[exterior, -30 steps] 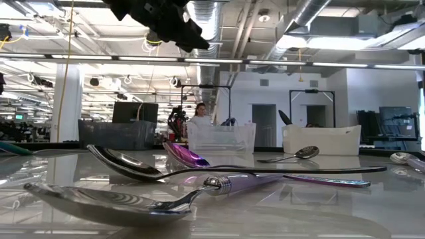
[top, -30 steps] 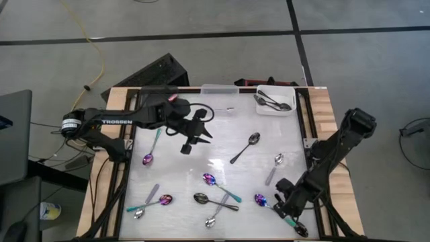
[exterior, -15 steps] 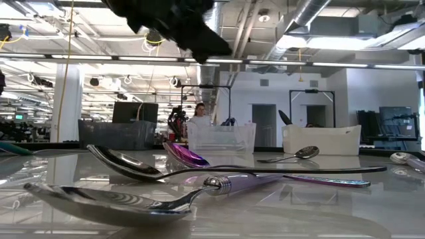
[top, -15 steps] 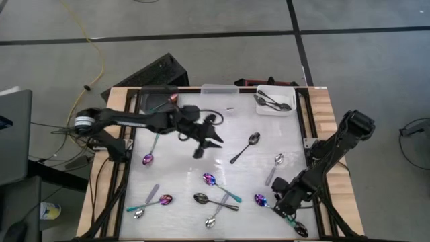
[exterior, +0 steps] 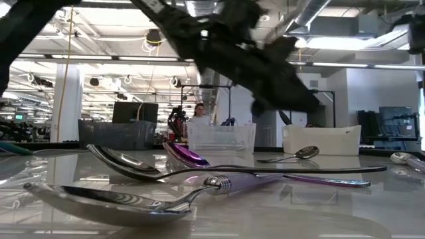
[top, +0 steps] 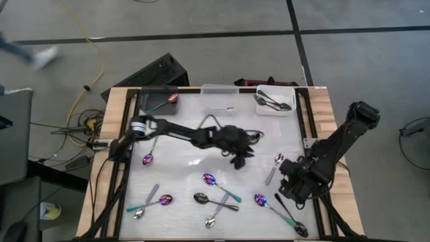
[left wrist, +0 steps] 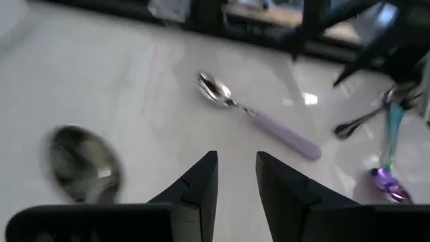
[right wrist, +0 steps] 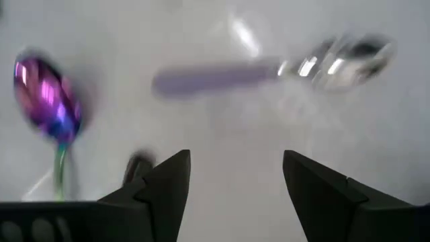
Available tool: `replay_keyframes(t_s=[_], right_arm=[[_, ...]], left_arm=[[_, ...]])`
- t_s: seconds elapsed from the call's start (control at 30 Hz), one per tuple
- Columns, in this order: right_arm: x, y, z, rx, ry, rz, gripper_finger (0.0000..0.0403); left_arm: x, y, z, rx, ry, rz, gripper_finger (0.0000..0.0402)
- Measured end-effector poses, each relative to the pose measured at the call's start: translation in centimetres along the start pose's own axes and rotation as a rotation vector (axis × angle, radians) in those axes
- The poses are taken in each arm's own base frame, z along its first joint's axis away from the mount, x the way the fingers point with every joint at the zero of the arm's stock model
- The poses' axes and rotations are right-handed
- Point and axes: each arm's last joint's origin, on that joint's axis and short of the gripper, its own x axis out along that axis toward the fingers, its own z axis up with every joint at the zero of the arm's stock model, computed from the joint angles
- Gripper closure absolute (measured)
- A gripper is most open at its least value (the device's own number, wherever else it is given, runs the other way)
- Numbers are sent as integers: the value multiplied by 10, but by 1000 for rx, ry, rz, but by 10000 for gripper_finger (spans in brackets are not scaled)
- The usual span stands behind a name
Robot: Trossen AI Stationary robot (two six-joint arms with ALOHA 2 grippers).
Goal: Sort silverware by color (type)
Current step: Put the purple spoon into the transparent bin
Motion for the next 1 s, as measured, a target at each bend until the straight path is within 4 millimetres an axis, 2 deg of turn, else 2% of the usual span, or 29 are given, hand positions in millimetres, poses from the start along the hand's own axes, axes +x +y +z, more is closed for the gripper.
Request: replay_keyframes(t_s=[0.13, 0.27, 0.4, 0.67, 0.87, 1.0], right_arm=[[12, -8, 3, -49, -60, -45, 149], [30, -15, 3, -110, -96, -77, 185], [42, -17, 2, -200, -112, -47, 246], [59, -24, -4, -222, -136, -21, 385], [73, -27, -1, -168, -210, 46, 374], [74, -24, 11, -91, -355, 46, 383]], left_arm=[[24, -4, -3, 37, 146, -13, 315], [26, -6, 8, 77, 186, -5, 315], [26, -8, 10, 78, 183, -5, 315], [24, -10, 9, 81, 219, -5, 315], [24, -9, 8, 80, 226, -3, 315], [23, -9, 7, 107, 234, -14, 315]])
